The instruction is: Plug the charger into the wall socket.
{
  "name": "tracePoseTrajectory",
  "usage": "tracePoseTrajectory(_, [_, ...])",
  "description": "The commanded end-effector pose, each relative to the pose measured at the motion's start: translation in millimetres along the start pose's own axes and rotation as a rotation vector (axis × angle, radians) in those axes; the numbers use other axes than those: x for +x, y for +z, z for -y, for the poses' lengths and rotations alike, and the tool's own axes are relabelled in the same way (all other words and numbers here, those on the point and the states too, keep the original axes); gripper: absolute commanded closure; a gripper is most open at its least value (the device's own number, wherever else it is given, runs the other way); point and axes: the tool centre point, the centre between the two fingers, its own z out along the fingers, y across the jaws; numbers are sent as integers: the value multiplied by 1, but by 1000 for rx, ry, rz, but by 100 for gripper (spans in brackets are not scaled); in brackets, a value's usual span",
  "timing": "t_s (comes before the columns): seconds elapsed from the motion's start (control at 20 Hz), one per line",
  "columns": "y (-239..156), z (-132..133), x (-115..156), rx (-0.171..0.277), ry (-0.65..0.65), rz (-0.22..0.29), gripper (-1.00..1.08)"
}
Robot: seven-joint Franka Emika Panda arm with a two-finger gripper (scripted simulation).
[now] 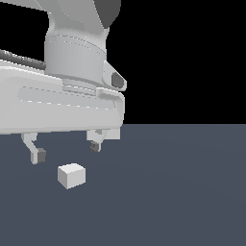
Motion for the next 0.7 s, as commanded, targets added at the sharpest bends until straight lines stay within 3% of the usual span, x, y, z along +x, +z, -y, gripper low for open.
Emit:
tracePoseTrajectory(0.0, [9,0,-2,1,0,1,-92])
tracePoseTrajectory(0.55, [40,0,-7,0,1,2,-92])
tracePoseTrajectory(0.6, [40,0,-7,0,1,2,108])
tracePoseTrajectory(0.65, [40,0,-7,0,1,2,108])
